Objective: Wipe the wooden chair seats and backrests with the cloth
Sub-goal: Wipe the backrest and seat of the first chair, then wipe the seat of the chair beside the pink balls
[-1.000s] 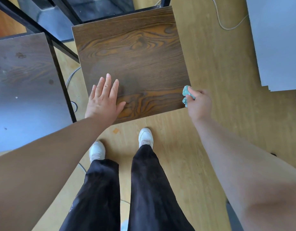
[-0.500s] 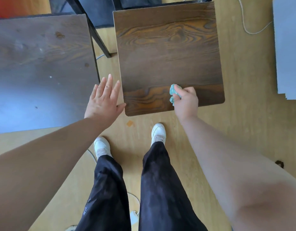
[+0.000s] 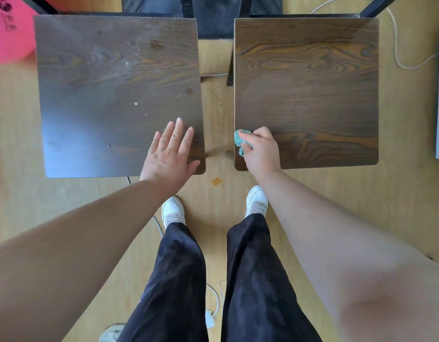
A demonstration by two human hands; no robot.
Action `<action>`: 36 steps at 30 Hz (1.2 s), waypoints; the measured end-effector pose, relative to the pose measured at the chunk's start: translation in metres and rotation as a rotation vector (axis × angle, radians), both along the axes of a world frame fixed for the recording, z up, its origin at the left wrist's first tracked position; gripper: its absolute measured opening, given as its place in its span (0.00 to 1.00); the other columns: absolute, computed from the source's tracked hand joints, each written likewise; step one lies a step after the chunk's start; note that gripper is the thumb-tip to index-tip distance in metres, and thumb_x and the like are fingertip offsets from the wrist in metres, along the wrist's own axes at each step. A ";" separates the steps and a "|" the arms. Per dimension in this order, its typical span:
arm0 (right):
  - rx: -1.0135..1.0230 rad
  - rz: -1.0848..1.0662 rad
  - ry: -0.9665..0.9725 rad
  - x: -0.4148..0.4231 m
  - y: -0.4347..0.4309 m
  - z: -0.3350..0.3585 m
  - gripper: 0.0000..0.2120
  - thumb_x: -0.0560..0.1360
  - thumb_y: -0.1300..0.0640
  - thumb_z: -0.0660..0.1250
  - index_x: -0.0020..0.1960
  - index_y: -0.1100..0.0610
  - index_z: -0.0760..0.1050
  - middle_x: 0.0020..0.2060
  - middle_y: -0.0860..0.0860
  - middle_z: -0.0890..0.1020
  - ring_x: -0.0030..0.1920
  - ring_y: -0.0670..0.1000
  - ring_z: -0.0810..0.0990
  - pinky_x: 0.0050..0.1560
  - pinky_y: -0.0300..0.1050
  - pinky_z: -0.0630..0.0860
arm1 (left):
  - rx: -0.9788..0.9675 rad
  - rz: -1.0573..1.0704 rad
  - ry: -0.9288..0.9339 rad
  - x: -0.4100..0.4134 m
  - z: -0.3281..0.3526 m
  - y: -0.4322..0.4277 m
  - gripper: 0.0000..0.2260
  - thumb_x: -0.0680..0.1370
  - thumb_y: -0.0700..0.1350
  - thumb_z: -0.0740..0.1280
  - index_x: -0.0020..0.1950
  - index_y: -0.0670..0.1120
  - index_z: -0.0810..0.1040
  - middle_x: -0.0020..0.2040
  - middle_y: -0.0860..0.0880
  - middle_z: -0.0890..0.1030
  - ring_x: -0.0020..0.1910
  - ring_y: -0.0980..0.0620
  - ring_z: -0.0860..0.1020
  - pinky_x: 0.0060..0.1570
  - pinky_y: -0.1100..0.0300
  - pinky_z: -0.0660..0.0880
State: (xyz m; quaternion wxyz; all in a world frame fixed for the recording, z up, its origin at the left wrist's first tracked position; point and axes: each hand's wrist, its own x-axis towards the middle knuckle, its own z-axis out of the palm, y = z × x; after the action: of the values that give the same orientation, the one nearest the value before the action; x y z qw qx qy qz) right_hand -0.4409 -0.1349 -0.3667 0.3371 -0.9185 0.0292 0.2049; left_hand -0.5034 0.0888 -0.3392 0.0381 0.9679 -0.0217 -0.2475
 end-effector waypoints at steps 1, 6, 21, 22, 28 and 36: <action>-0.013 0.033 -0.003 0.000 0.001 0.001 0.15 0.79 0.64 0.65 0.63 0.55 0.80 0.51 0.51 0.73 0.48 0.47 0.73 0.47 0.30 0.66 | 0.003 -0.003 0.002 -0.003 -0.001 0.003 0.34 0.82 0.60 0.54 0.81 0.47 0.44 0.81 0.44 0.42 0.80 0.46 0.41 0.78 0.48 0.44; -0.045 0.198 0.017 -0.005 0.001 0.004 0.16 0.78 0.65 0.65 0.64 0.56 0.79 0.53 0.54 0.74 0.53 0.50 0.75 0.54 0.34 0.69 | -0.002 -0.011 0.013 -0.016 -0.001 0.005 0.34 0.82 0.60 0.53 0.81 0.47 0.44 0.81 0.44 0.41 0.80 0.46 0.41 0.78 0.48 0.44; -0.007 0.344 0.262 -0.056 0.000 0.013 0.13 0.78 0.60 0.67 0.62 0.54 0.81 0.52 0.54 0.74 0.53 0.51 0.75 0.52 0.38 0.70 | 0.003 0.008 0.057 -0.049 0.005 -0.024 0.34 0.83 0.62 0.49 0.81 0.47 0.40 0.81 0.44 0.39 0.80 0.46 0.40 0.78 0.47 0.44; 0.001 0.327 0.319 -0.061 0.000 0.016 0.13 0.78 0.59 0.67 0.62 0.54 0.81 0.53 0.54 0.74 0.53 0.51 0.75 0.52 0.39 0.71 | 0.010 0.009 0.060 -0.050 0.007 -0.023 0.33 0.83 0.62 0.49 0.81 0.47 0.40 0.81 0.44 0.38 0.80 0.46 0.40 0.78 0.47 0.44; 0.138 0.058 0.347 -0.062 0.024 0.041 0.16 0.76 0.55 0.70 0.63 0.48 0.79 0.51 0.49 0.75 0.51 0.47 0.76 0.42 0.27 0.69 | -0.017 0.094 0.035 -0.044 0.026 0.005 0.34 0.83 0.62 0.50 0.81 0.47 0.41 0.81 0.45 0.40 0.80 0.47 0.40 0.78 0.48 0.44; 0.368 -0.207 0.314 -0.038 0.105 0.074 0.17 0.73 0.59 0.72 0.60 0.45 0.81 0.52 0.41 0.83 0.51 0.42 0.81 0.56 0.42 0.79 | -0.119 0.188 0.000 -0.035 0.056 0.083 0.32 0.83 0.59 0.55 0.81 0.47 0.48 0.82 0.46 0.51 0.80 0.49 0.47 0.78 0.50 0.46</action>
State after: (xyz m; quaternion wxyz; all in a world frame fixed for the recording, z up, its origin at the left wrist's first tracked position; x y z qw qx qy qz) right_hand -0.4787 -0.0304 -0.2922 0.5089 -0.7907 0.1374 0.3113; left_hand -0.5384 0.1721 -0.2830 0.1184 0.9617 0.0546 -0.2412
